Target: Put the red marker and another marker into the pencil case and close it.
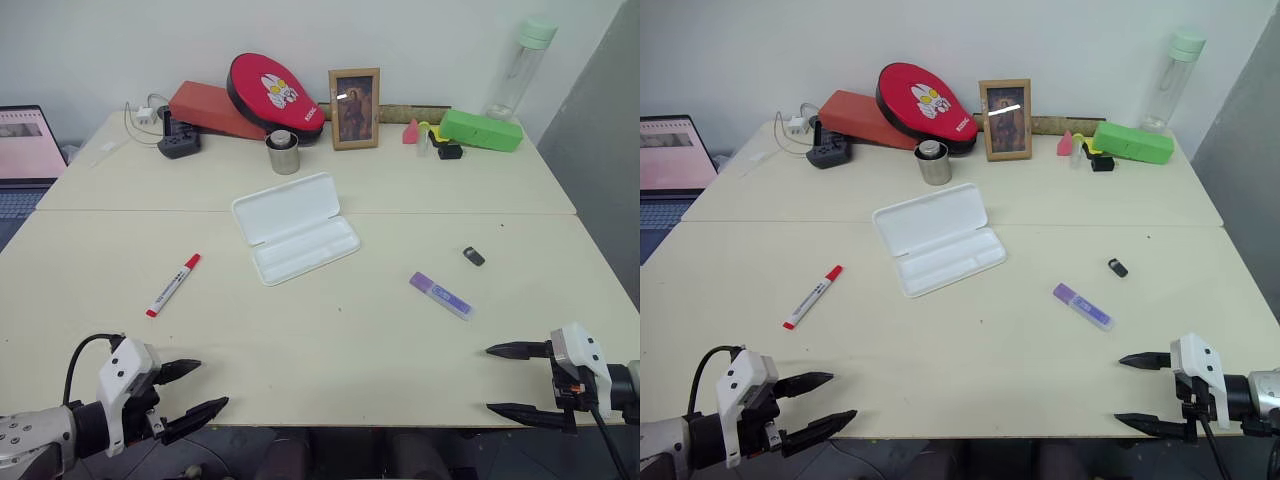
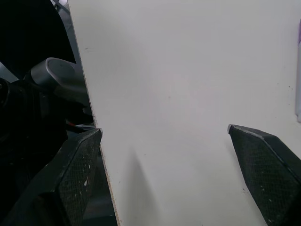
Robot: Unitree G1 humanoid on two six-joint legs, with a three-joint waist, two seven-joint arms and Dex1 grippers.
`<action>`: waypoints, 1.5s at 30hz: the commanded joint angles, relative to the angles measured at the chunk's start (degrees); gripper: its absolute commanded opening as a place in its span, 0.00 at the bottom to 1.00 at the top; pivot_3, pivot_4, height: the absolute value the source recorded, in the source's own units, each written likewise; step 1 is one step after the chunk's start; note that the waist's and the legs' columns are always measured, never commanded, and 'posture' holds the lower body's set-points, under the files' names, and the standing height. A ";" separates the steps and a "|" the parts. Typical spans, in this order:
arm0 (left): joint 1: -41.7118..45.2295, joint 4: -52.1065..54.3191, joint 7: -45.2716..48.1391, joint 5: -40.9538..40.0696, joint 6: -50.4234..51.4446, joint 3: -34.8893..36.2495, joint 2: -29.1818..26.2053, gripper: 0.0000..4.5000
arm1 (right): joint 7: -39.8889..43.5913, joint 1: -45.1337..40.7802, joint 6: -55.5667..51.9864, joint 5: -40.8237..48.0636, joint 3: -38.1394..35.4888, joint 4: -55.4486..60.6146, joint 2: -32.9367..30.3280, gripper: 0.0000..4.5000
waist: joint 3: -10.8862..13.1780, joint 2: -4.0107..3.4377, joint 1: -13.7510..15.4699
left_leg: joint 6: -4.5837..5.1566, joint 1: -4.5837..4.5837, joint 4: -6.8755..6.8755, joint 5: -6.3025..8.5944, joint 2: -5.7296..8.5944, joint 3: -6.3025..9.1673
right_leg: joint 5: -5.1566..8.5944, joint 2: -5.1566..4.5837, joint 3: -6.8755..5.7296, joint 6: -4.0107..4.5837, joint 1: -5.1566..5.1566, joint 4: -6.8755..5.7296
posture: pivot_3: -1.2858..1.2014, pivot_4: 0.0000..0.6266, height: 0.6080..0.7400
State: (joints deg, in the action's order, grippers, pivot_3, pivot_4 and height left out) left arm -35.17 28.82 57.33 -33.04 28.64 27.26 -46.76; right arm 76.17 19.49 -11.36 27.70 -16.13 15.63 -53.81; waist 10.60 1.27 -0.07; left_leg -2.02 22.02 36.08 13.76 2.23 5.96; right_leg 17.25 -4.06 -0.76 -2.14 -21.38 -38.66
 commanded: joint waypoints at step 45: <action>51.18 -19.52 -5.47 7.42 4.97 -27.11 2.18 1.00 | -19.55 -31.50 -21.50 11.42 6.12 12.19 3.12 1.00 | 0.05 0.06 0.18 | -0.01 0.04 0.01 0.00 0.09 0.05 | -0.24 0.26 -0.02 0.12 -0.03 -0.04 | 0.52 0.24 1.00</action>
State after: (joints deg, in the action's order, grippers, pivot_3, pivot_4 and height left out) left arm 12.24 12.28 50.98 -28.50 35.97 3.61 -45.66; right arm 59.19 -10.38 -31.21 39.07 -9.58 25.66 -50.46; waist 10.65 1.32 0.11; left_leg -2.03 22.09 36.09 13.76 2.35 6.01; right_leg 17.00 -3.82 -0.80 -2.03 -21.44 -38.70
